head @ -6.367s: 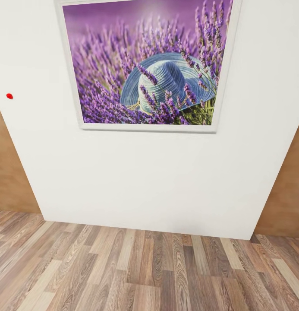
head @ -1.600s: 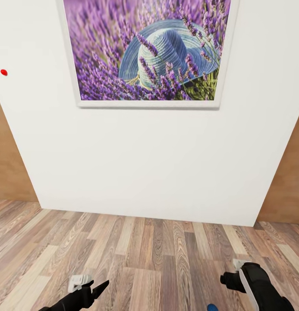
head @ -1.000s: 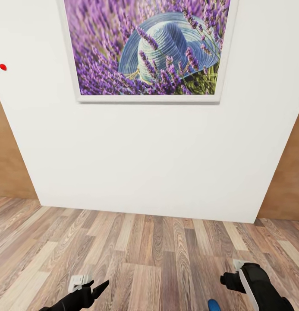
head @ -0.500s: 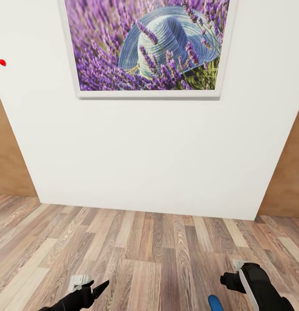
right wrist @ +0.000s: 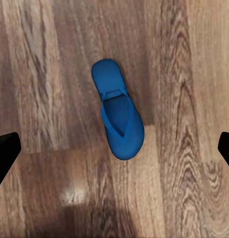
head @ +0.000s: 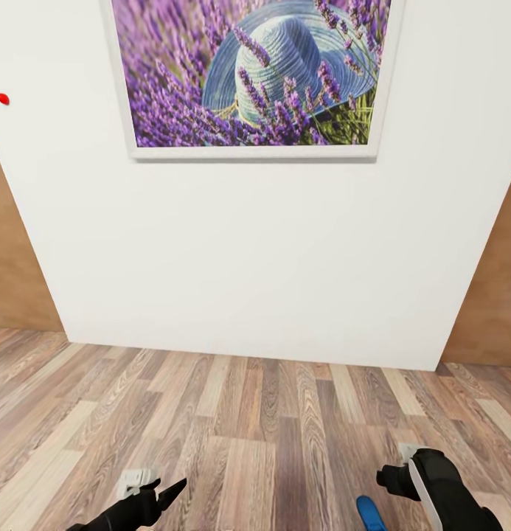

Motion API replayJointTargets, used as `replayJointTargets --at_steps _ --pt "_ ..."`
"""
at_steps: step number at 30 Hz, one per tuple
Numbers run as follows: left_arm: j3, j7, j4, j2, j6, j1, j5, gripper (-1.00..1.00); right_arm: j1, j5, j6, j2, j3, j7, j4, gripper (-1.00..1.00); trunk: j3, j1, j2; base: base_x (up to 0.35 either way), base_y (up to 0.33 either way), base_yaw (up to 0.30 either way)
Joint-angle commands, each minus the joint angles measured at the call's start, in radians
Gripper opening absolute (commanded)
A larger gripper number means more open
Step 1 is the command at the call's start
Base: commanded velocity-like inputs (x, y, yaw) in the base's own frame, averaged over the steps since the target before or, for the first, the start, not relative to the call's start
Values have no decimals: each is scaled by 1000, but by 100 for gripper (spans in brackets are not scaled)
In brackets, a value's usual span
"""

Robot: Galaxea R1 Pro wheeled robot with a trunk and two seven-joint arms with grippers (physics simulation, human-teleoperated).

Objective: In the bedroom, move the book from the bed onto either nightstand, and place the two sandals side by side next to the bed.

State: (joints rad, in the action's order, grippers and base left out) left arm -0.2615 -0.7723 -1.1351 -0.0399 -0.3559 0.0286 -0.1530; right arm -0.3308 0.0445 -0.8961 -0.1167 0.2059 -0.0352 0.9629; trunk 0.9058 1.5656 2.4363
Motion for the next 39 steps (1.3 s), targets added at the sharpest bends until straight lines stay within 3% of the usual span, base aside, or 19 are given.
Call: replayJointTargets --at_steps 1,9,16,39 --pt "-1 -2 0 0 -9 1 -8 100 -1 5 -4 0 1 -4 1 100 4 4 8 0 0 0" --pt "-1 -2 0 0 -9 1 -8 100 -1 5 -4 0 0 -3 -1 100 29 34 64 0 0 0" --pt "-1 -2 0 0 -9 1 -8 100 -1 6 -4 0 0 -2 -50 100 56 38 65 0 0 0" --pt "0 -1 0 0 -9 1 -8 100 -1 8 -4 0 0 -3 -58 100 145 48 71 0 0 0"
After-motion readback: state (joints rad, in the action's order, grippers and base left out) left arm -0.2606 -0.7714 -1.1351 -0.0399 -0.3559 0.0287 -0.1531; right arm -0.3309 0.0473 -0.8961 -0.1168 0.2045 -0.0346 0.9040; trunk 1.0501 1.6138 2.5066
